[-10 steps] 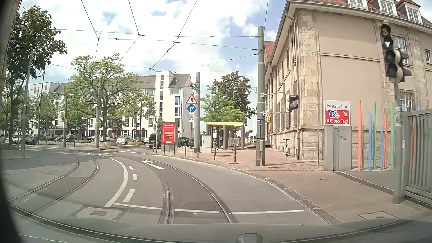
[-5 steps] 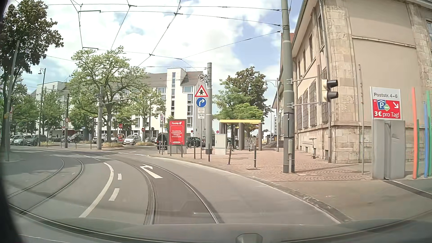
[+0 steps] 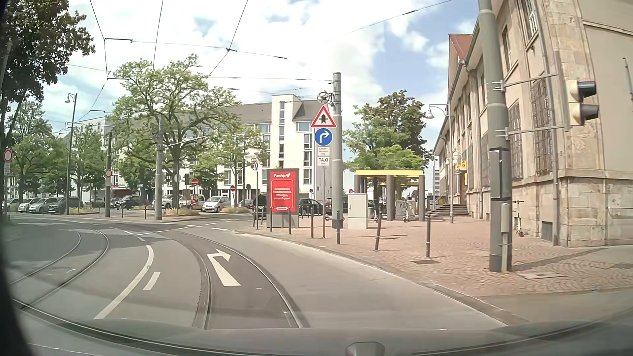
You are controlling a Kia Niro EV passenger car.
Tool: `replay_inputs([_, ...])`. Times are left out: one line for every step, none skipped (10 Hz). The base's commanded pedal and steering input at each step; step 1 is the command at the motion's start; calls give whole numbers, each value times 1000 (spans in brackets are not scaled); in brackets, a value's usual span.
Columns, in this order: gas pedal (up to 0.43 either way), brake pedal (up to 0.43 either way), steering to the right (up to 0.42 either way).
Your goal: Follow the waypoints while adhering to traffic rules and regulations
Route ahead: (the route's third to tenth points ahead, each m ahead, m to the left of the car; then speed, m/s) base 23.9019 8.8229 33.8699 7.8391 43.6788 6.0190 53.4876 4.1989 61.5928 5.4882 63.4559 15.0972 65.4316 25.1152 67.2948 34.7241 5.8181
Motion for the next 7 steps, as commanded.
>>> replay_inputs([0,165,-148])
replay_inputs([0,159,-149])
replay_inputs([0,152,-151])
replay_inputs([0,152,-158])
replay_inputs([0,134,-167])
replay_inputs([0,134,-174])
replay_inputs([0,134,-180])
